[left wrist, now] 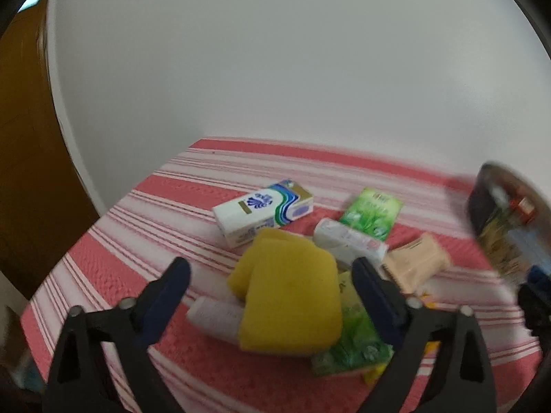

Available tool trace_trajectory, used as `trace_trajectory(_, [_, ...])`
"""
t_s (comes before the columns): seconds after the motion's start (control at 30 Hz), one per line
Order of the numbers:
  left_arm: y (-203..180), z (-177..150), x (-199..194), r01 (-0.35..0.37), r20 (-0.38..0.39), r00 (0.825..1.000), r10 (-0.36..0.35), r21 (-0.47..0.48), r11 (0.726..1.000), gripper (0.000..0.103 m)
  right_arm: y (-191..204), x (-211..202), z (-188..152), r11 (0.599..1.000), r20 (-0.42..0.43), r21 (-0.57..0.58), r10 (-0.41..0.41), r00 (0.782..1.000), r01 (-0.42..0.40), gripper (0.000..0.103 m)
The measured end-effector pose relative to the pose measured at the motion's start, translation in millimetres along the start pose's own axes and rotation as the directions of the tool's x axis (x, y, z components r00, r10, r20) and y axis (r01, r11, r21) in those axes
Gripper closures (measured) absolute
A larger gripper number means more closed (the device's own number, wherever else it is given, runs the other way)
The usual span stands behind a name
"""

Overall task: Organize objects
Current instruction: 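Grasp the blue cloth with right gripper while left gripper grasps yellow sponge, then carry cloth and sponge over the tin and release both into it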

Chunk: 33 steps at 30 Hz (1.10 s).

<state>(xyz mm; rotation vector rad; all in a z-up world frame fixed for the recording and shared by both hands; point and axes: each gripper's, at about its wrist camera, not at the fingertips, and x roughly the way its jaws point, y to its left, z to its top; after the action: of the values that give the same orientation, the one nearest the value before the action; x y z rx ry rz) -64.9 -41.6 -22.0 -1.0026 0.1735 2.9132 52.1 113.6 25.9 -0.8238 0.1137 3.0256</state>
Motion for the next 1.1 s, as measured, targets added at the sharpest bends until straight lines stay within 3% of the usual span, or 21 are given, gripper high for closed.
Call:
trace_trajectory(0.07, [-4.5,-2.7,16.0,-0.032,-0.042,0.999,0.034,0.027,0.999,0.036,-3.4,5.0,0.8,1.0,-0.017,0.01,0.017,1.0,-0.017,0.065])
trace_trajectory(0.17, [3.7,-6.4,27.9,0.028,-0.094,0.995,-0.03,-0.025,0.999,0.05,0.6,1.2,3.9,0.999,0.019,-0.037,0.008,1.0,-0.008,0.065])
trace_trajectory(0.3, [15.4,-6.4,21.4,0.034,-0.06,0.997,-0.039,-0.084,0.996,0.05,-1.2,-9.8,3.0,0.999,0.029,-0.047,0.02,0.999,-0.019,0.065])
trace_trajectory(0.43, [16.7,-5.2,-7.9,0.018,0.066,0.998,-0.011,-0.102,0.995,0.05,-5.5,-16.5,4.1,0.999,0.07,-0.026,0.026,0.997,-0.025,0.065])
trace_trajectory(0.6, [0.6,3.6,-48.8,0.049,0.18,0.983,-0.031,-0.098,0.994,0.05,-19.1,-32.9,11.4,1.0,0.147,0.028,0.004,0.989,-0.008,0.065])
trace_trajectory(0.83, [-47.1,18.3,-88.2,0.176,0.268,0.949,-0.166,-0.013,0.984,0.05,-60.0,-52.8,26.0,0.994,0.232,0.113,-0.016,0.973,-0.011,0.065])
trace_trajectory(1.1, [-119.2,37.8,-87.1,0.347,0.266,0.9,-0.346,0.043,0.937,0.05,-121.5,-65.3,34.1,0.986,0.273,0.148,-0.113,0.955,0.075,0.065])
